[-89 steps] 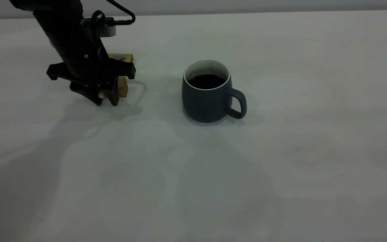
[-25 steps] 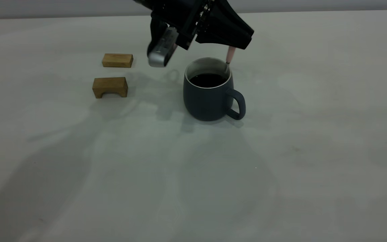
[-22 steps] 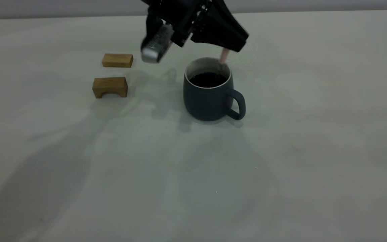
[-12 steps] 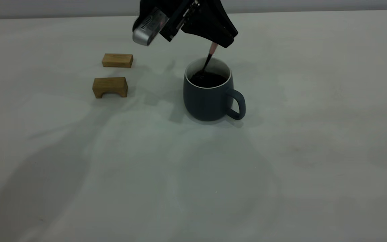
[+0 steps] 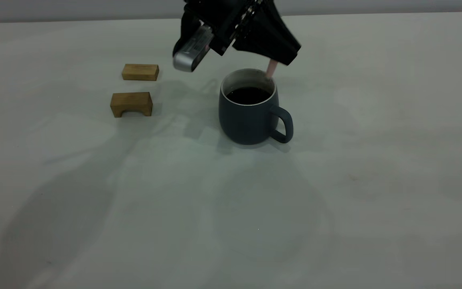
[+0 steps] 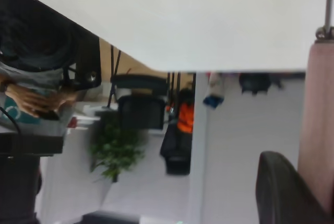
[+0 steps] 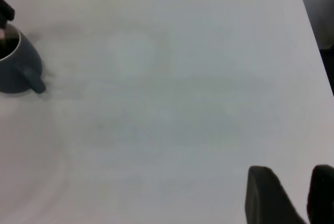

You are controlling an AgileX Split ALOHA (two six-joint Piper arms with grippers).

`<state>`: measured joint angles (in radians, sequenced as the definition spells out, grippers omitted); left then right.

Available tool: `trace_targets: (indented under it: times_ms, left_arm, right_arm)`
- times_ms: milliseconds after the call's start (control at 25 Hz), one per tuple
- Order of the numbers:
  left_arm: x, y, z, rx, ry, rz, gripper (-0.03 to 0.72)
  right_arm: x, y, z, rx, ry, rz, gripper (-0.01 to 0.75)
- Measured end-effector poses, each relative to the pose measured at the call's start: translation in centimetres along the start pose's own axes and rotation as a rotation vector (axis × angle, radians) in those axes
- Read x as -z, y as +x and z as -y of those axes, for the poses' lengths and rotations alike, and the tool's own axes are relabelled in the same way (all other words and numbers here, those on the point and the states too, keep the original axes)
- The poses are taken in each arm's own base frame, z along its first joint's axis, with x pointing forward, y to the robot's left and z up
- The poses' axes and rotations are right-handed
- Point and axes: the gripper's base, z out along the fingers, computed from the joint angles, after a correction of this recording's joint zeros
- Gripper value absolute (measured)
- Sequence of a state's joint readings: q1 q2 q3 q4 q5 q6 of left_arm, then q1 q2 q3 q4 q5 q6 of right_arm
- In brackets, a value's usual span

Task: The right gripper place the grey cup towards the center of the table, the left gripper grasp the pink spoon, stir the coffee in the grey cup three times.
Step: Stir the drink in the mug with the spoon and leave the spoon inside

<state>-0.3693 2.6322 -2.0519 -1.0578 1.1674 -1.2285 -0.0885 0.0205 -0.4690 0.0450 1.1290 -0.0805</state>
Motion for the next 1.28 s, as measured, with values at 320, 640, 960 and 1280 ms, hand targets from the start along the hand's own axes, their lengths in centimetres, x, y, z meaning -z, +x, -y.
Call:
trace_targets:
  times_ms: [320, 640, 960, 1280]
  left_arm:
    - [0.9, -0.3, -0.3, -0.055, -0.036, 0.167, 0.124]
    - [0.9, 0.4, 0.3, -0.242, 0.019, 0.098, 0.123]
    - [0.3, 1.7, 0.1, -0.273, 0.013, -0.009, 0.123]
    - [0.2, 1.1, -0.1, -0.082, -0.018, 0.081, 0.123]
  right_arm:
    - [0.0, 0.0, 0.0, 0.0, 0.0, 0.0, 0.237]
    - [0.0, 0.0, 0.0, 0.0, 0.0, 0.0, 0.237]
    - [0.0, 0.0, 0.0, 0.0, 0.0, 0.0, 0.237]
    - [0.0, 0.0, 0.0, 0.0, 0.0, 0.0, 0.237]
